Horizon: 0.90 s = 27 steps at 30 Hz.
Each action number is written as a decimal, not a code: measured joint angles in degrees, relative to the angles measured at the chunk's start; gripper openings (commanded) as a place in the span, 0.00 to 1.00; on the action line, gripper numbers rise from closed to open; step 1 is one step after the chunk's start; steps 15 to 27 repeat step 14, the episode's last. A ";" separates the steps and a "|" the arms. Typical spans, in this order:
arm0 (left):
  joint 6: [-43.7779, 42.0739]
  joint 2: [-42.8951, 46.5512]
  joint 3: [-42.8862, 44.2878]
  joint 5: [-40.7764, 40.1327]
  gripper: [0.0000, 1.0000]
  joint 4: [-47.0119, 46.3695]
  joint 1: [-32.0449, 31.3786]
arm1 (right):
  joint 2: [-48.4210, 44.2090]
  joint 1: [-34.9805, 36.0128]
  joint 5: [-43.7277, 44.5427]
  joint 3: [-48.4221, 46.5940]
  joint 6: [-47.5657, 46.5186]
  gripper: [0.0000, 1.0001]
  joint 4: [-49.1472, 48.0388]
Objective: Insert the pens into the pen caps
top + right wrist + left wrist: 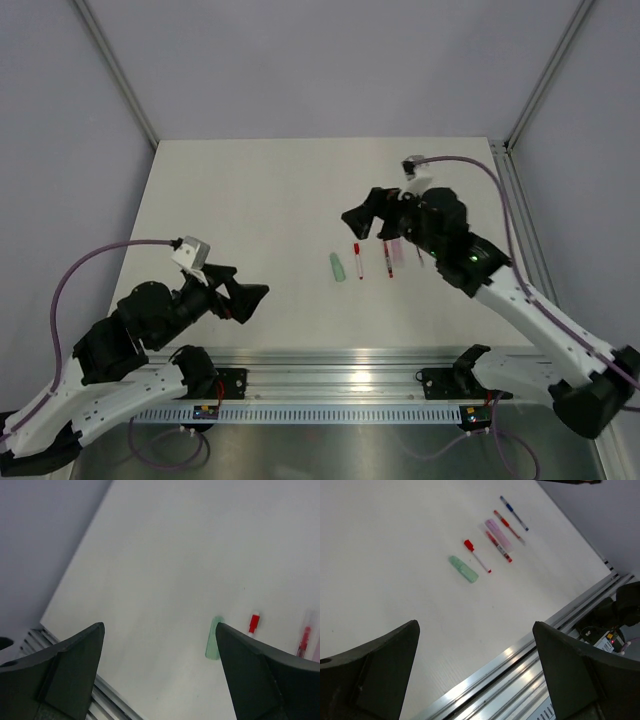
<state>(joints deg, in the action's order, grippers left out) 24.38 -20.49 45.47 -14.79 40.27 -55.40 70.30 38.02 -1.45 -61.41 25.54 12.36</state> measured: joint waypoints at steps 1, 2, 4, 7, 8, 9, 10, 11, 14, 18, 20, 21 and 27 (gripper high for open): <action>-0.61 -0.39 1.55 0.09 0.99 -0.37 0.00 | -5.51 0.00 0.20 0.83 -0.09 0.99 -0.02; -1.18 -0.81 3.26 0.17 0.99 -0.92 0.00 | -11.50 0.00 0.76 1.70 -0.26 0.99 0.39; -2.40 -1.77 6.75 0.22 0.99 -1.86 0.00 | -21.51 0.02 1.95 2.40 -0.50 1.00 1.60; -4.13 -3.34 11.43 0.15 0.99 -3.15 0.00 | -35.43 0.00 5.16 2.10 -1.16 1.00 3.37; -4.68 -3.72 12.72 0.13 0.99 -3.43 0.00 | -39.45 0.00 6.25 1.75 -1.36 0.99 3.98; -5.09 -3.91 13.53 0.09 0.99 -3.89 0.00 | -42.88 0.00 7.43 1.36 -1.44 0.99 4.59; -5.53 -4.00 14.40 -0.04 0.99 -4.13 0.00 | -45.77 0.00 8.57 0.83 -1.70 0.99 5.35; -6.01 -3.93 15.08 -0.24 0.99 -4.26 0.00 | -48.24 0.00 9.70 0.44 -1.95 0.99 6.10; -7.04 -3.45 16.37 -1.14 0.99 -5.27 0.00 | -52.83 0.00 13.38 -0.09 -2.80 0.99 8.07; -7.04 -3.45 16.37 -1.14 0.99 -5.27 0.00 | -52.83 0.00 13.38 -0.09 -2.80 0.99 8.07; -7.04 -3.45 16.37 -1.14 0.99 -5.27 0.00 | -52.83 0.00 13.38 -0.09 -2.80 0.99 8.07; -7.04 -3.45 16.37 -1.14 0.99 -5.27 0.00 | -52.83 0.00 13.38 -0.09 -2.80 0.99 8.07; -7.04 -3.45 16.37 -1.14 0.99 -5.27 0.00 | -52.83 0.00 13.38 -0.09 -2.80 0.99 8.07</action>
